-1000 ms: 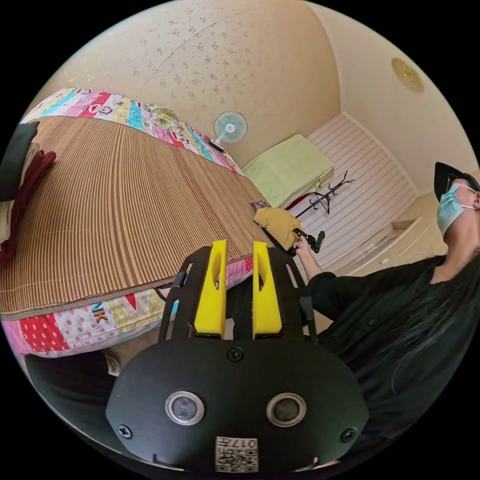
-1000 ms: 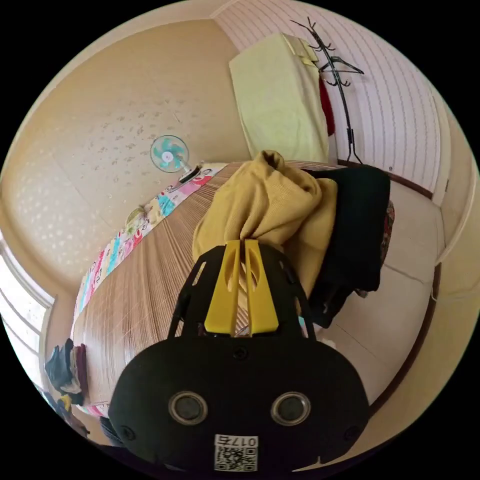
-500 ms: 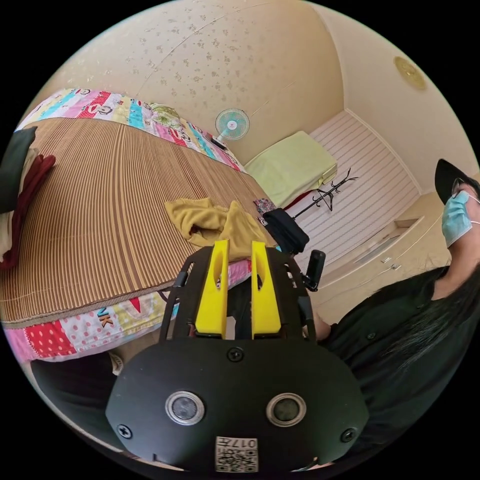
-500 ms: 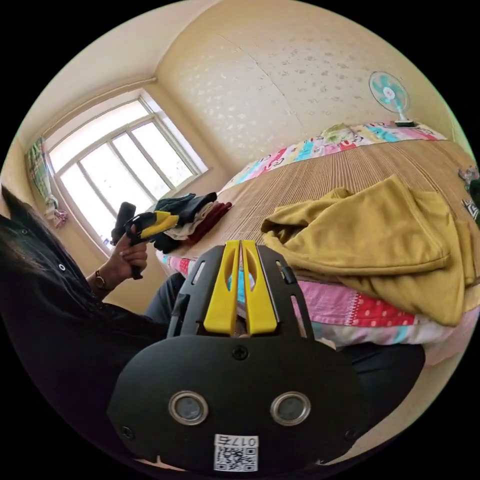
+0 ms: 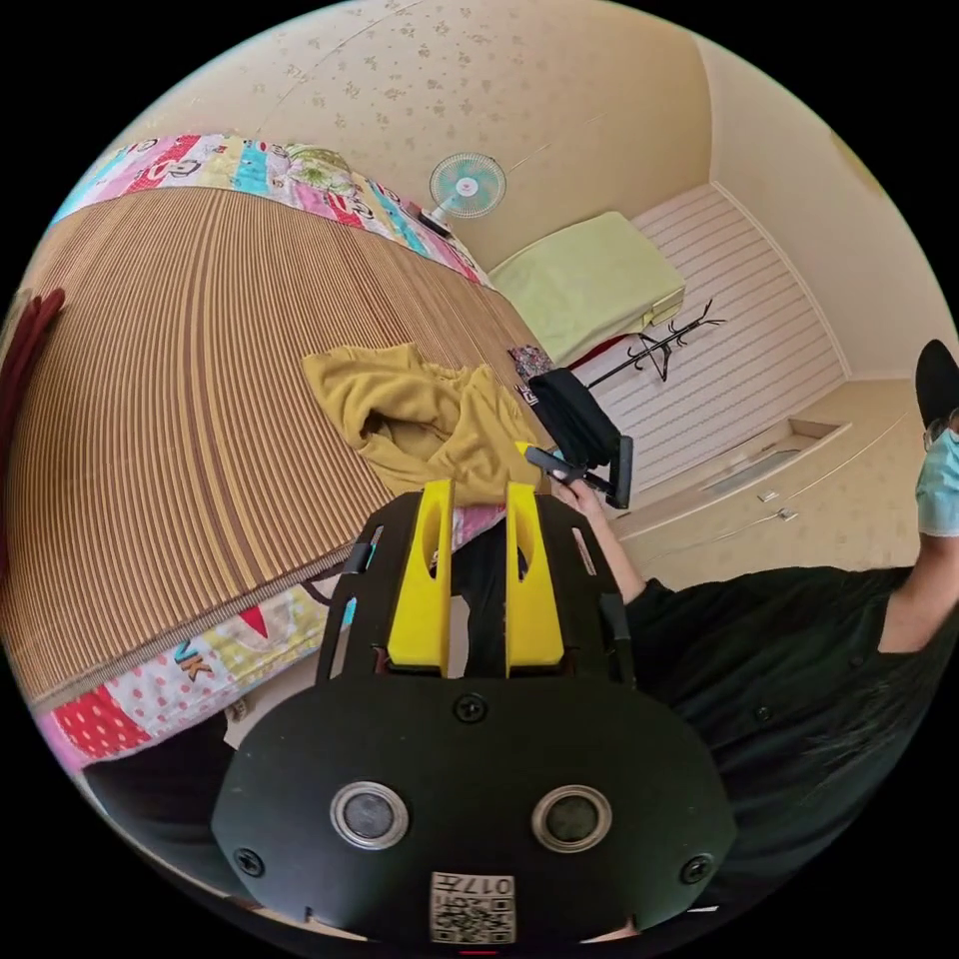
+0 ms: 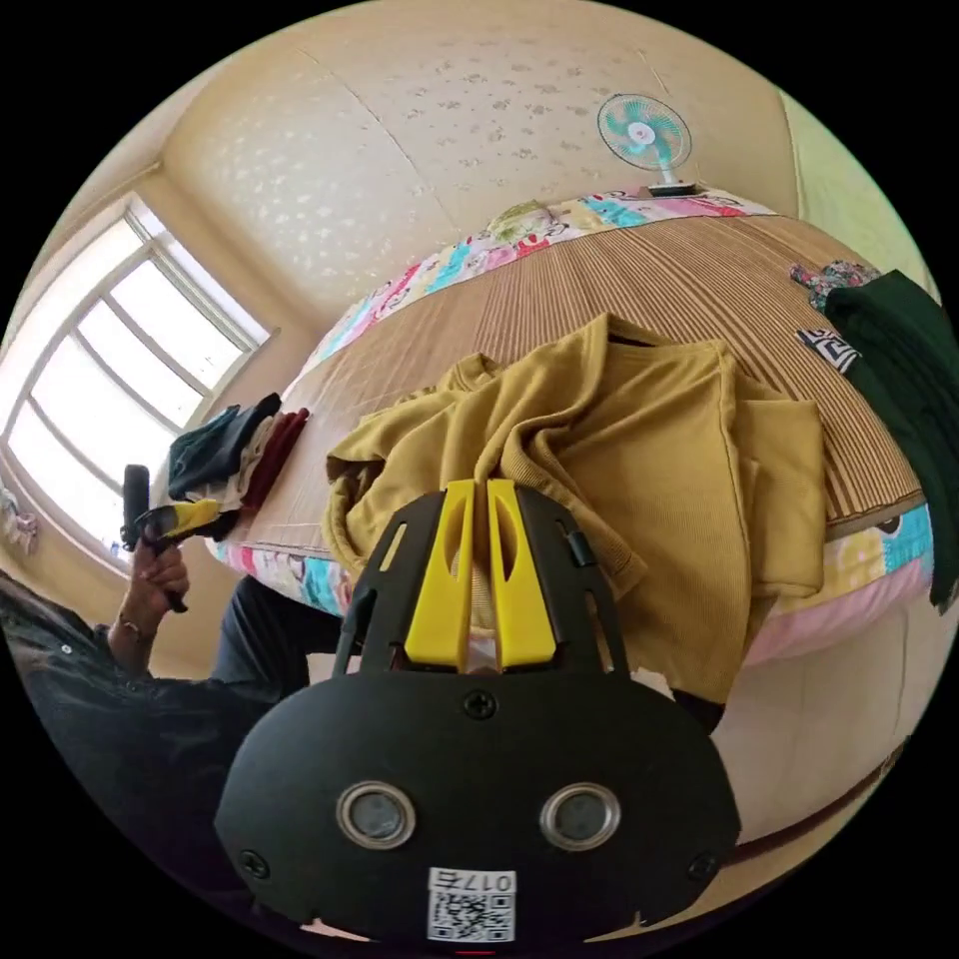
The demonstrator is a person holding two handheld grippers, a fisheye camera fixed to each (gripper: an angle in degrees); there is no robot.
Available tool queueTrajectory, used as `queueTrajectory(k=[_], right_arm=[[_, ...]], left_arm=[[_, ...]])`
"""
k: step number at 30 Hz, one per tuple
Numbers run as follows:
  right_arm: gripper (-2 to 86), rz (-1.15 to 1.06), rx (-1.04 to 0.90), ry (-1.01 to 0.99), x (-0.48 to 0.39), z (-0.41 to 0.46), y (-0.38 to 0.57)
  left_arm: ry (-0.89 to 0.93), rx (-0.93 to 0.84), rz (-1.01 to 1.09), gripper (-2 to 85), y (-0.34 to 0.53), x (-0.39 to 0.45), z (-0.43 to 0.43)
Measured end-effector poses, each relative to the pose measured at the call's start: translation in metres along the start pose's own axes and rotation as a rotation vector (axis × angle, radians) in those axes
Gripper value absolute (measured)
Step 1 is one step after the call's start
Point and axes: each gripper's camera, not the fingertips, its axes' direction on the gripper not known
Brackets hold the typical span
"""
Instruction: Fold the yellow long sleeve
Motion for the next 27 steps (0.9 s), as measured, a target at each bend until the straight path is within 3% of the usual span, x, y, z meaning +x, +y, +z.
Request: queueTrajectory(k=[2, 4, 6, 8, 11, 15, 20, 22, 23, 24, 27], right_arm=[[2.8, -0.002, 0.051, -0.167, -0.018, -0.025, 0.032], [3.0, -0.059, -0.073, -0.308, -0.034, -0.039, 0.063], [3.2, -0.128, -0.197, -0.312, -0.047, -0.046, 0.075], [3.4, -0.177, -0.19, -0.223, -0.056, -0.063, 0.075], [5.0, -0.198, -0.03, -0.122, -0.055, -0.106, 0.044], [7.5, -0.067, 0.05, 0.241, -0.01, -0.12, -0.051], [11.0, 0.173, -0.162, 0.634, 0.091, -0.052, -0.161], [12.1, 0.361, -0.455, 0.883, 0.148, 0.005, -0.178], [11.8, 0.418, -0.547, 0.904, 0.159, 0.018, -0.175], [11.4, 0.435, -0.456, 0.923, 0.151, 0.021, -0.174], [5.6, 0.441, -0.454, 0.812, 0.119, 0.033, -0.159]], left_arm=[[-0.038, -0.039, 0.062, 8.9, -0.043, 0.0, 0.012], [-0.087, -0.081, 0.102, 9.3, -0.081, -0.003, 0.028], [-0.14, -0.12, 0.131, 9.8, -0.117, -0.008, 0.048], [-0.237, -0.164, 0.14, 10.0, -0.161, -0.023, 0.078], [-0.303, -0.19, 0.063, 10.4, -0.199, -0.054, 0.105], [-0.345, -0.328, -0.074, 11.9, -0.217, -0.096, 0.14], [-0.383, -0.362, -0.142, 8.2, -0.197, -0.103, 0.141], [-0.373, -0.4, -0.141, 6.7, -0.188, -0.096, 0.138], [-0.353, -0.426, -0.151, 5.4, -0.182, -0.093, 0.136], [-0.341, -0.429, -0.15, 4.7, -0.177, -0.09, 0.134], [-0.226, -0.326, -0.123, 1.4, -0.153, -0.076, 0.102]])
